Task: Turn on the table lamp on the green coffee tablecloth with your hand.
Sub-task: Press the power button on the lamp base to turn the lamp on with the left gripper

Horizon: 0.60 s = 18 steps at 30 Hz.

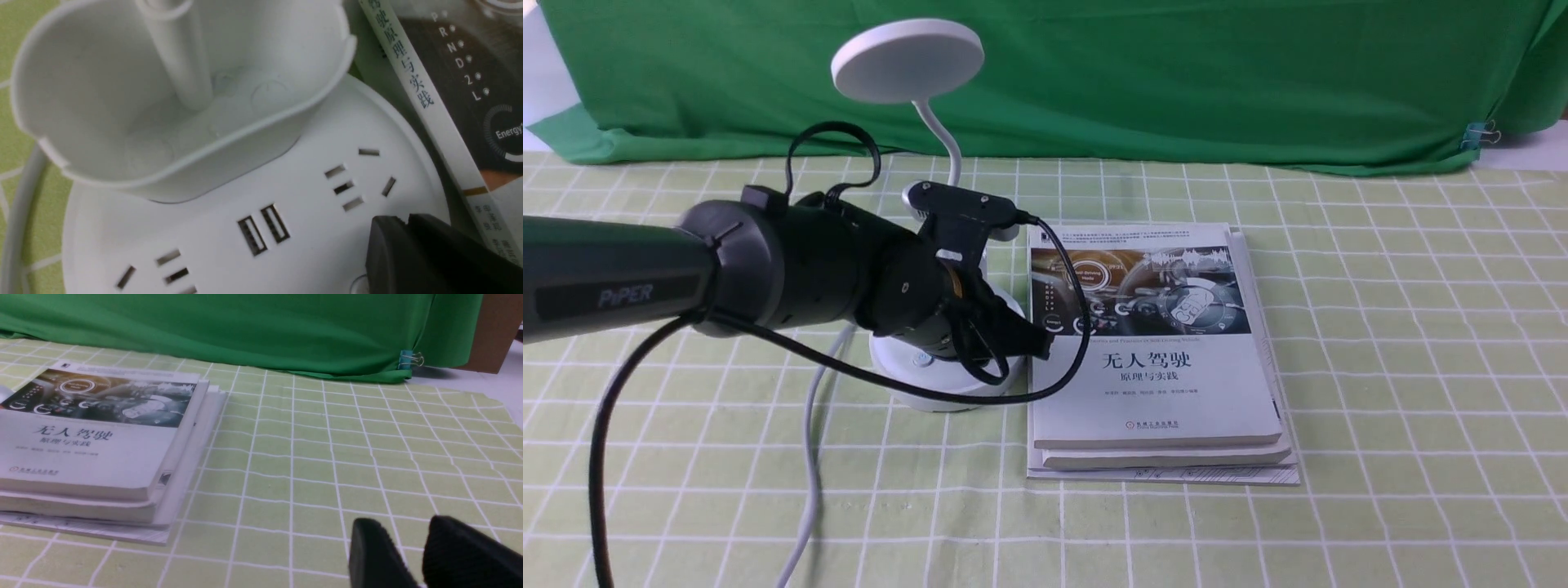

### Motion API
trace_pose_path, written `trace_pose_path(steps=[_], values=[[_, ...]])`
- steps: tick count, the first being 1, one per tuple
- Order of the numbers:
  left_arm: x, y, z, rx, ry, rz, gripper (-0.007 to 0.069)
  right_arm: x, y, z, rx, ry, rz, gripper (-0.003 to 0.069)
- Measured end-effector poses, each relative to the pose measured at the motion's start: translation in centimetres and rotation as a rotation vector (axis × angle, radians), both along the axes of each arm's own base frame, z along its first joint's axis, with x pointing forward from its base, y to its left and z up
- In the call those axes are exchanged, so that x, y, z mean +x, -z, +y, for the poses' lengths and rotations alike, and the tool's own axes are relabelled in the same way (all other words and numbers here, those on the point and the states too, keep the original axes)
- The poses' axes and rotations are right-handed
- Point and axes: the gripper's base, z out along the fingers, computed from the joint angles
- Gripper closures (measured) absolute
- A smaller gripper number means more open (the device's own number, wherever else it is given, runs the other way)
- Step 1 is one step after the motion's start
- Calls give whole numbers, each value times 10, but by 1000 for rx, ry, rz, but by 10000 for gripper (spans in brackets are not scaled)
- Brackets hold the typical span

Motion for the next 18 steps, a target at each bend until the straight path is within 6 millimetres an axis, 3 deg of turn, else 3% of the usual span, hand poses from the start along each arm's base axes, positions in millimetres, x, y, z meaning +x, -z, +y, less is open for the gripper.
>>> trace_pose_path(steps=[9, 18], values=[[-9, -19, 6, 5, -26, 10, 601, 0, 0, 0, 0, 0, 0, 414], [-9, -19, 7, 3, -44, 19, 601, 0, 0, 0, 0, 0, 0, 414]])
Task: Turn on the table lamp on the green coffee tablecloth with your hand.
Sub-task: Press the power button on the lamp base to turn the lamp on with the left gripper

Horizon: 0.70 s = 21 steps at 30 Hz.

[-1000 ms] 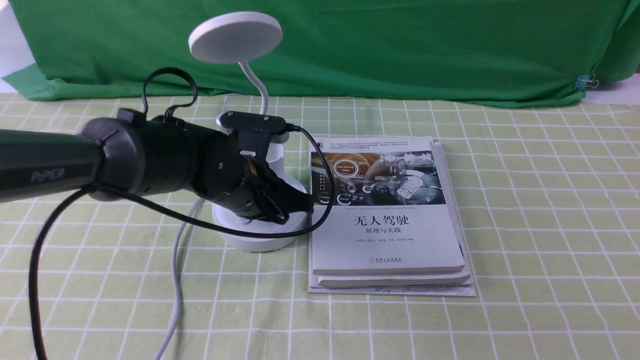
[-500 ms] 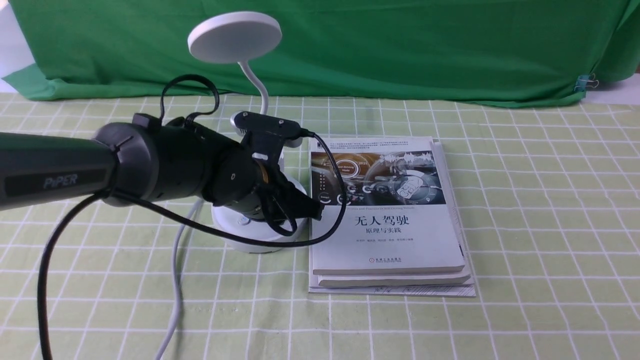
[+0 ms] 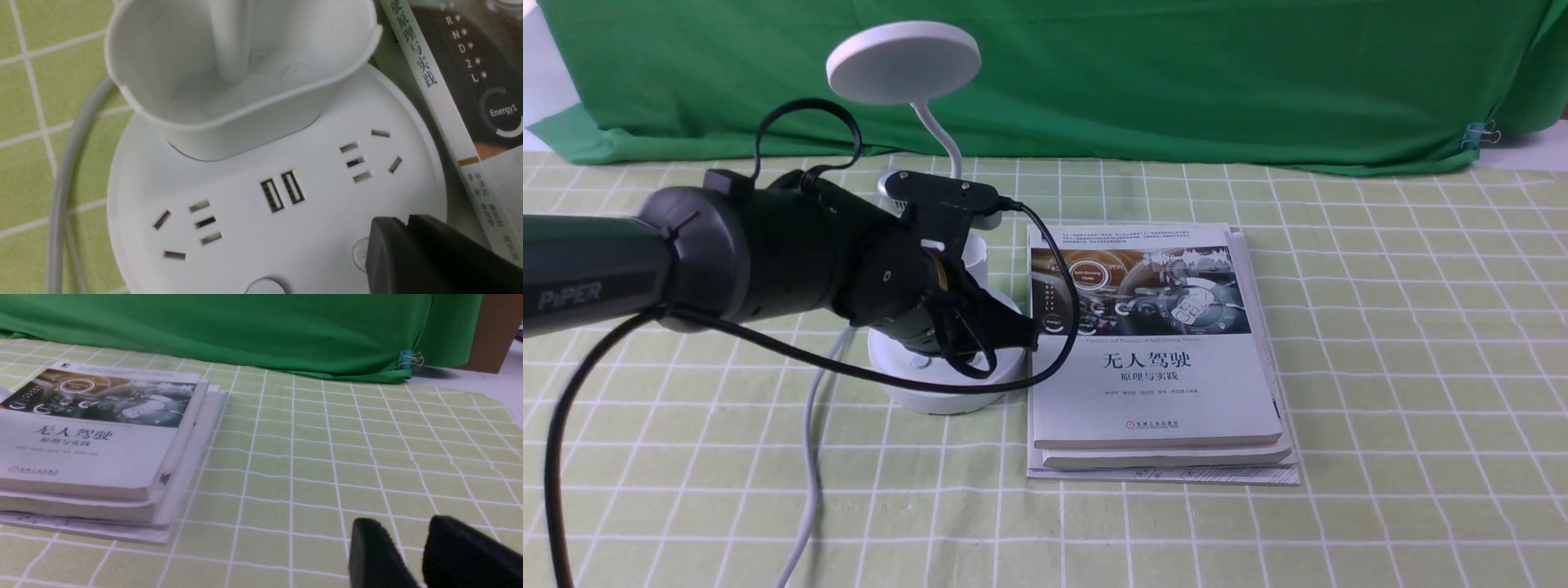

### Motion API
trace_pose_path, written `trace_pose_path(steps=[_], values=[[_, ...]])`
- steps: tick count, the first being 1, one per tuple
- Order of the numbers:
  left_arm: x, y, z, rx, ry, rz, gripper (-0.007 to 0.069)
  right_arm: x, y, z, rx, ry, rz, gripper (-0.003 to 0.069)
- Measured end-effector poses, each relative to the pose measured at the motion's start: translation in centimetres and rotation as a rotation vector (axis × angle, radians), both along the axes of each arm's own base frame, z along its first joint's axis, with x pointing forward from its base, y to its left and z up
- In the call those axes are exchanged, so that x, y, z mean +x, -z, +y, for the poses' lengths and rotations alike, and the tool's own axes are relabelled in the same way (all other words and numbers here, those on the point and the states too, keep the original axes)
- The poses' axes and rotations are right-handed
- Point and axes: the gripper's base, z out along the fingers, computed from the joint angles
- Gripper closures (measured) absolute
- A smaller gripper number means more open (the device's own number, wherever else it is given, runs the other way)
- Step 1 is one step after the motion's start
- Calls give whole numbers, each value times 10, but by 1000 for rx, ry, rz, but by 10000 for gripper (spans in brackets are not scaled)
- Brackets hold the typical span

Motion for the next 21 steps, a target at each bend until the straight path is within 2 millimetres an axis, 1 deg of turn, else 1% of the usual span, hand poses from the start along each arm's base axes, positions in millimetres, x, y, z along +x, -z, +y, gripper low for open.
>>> trace_pose_path(steps=[4, 7, 21], values=[[1, 4, -1, 0, -1, 4, 601, 0, 0, 0, 0, 0, 0, 414], [2, 13, -1, 10, -2, 23, 601, 0, 0, 0, 0, 0, 0, 414], [3, 17, -1, 10, 5, 9, 601, 0, 0, 0, 0, 0, 0, 414]])
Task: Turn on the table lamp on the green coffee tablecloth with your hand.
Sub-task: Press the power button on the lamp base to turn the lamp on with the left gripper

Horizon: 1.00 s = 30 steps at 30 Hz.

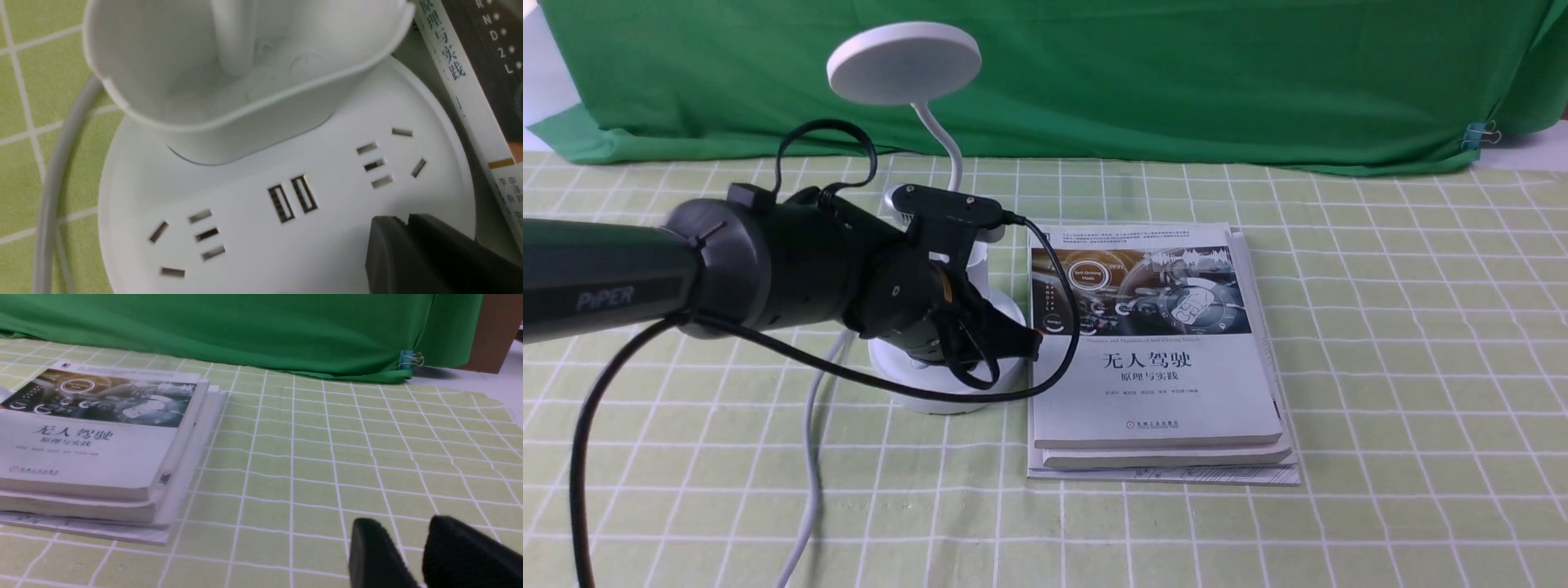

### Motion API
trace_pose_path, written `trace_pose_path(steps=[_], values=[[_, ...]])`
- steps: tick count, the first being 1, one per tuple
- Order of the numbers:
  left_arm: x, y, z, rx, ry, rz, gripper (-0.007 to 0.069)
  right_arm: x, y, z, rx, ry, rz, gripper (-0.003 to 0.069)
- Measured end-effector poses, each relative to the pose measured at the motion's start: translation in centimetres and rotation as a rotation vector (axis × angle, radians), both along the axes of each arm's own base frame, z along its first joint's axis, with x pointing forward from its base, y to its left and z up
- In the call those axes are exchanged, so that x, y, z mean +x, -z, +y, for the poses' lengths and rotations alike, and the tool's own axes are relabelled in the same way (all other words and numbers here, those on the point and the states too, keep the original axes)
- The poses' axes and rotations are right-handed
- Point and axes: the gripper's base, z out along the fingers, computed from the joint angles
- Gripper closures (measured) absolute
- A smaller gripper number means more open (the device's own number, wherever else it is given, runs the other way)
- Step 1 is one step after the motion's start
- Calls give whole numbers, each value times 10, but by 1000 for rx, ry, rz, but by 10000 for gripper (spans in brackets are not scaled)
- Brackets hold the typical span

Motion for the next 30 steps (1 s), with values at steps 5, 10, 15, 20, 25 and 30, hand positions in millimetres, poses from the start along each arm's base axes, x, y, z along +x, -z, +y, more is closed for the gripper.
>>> trace_pose_path(steps=[5, 10, 15, 20, 25, 30], values=[[-4, 8, 2, -6, 12, -24, 601, 0, 0, 0, -1, 0, 0, 414], [-6, 11, 2, -25, 15, -55, 601, 0, 0, 0, -1, 0, 0, 414], [-9, 5, 4, -34, 13, -65, 601, 0, 0, 0, 0, 0, 0, 414], [-19, -17, 7, -49, 5, -79, 601, 0, 0, 0, 0, 0, 0, 414], [-33, -75, 14, -126, 7, -226, 601, 0, 0, 0, 0, 0, 0, 414], [-59, -85, 28, -121, 7, -222, 601, 0, 0, 0, 0, 0, 0, 414]])
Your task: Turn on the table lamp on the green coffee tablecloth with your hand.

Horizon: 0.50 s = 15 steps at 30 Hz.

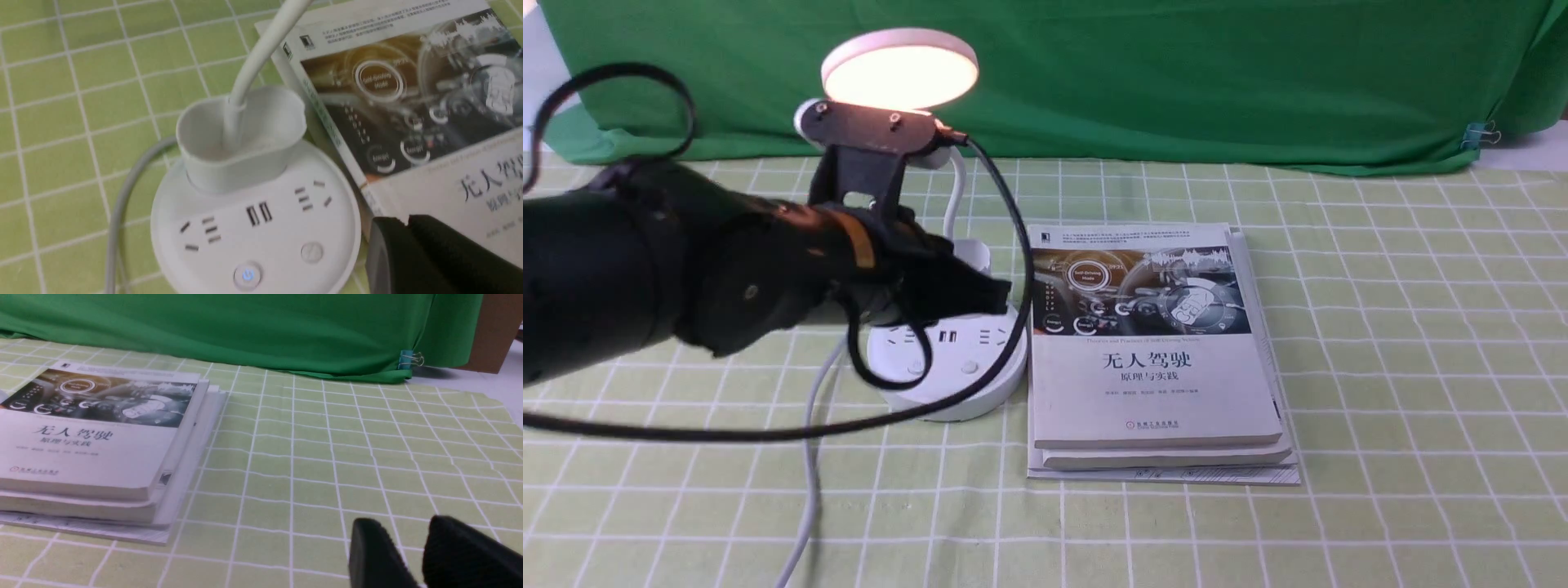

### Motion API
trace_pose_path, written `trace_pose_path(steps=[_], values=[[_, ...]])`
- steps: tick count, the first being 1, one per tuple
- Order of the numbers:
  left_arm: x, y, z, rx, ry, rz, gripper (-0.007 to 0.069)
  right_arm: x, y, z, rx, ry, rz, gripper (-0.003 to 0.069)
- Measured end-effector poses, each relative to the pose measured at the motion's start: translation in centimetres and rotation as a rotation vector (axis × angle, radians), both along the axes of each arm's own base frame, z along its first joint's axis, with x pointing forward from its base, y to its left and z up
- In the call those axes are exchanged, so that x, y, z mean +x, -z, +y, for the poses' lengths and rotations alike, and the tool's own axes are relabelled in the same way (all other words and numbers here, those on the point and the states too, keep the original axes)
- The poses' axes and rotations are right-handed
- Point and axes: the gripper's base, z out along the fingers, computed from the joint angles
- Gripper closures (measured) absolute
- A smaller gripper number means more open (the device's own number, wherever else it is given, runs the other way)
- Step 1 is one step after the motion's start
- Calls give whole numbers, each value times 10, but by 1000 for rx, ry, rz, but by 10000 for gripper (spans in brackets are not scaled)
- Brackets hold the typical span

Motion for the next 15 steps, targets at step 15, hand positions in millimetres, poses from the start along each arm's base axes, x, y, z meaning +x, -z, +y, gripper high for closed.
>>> trace_pose_path(steps=[15], values=[[-145, -3, 74, -134, -9, -207, 601, 0, 0, 0, 0, 0, 0, 414]])
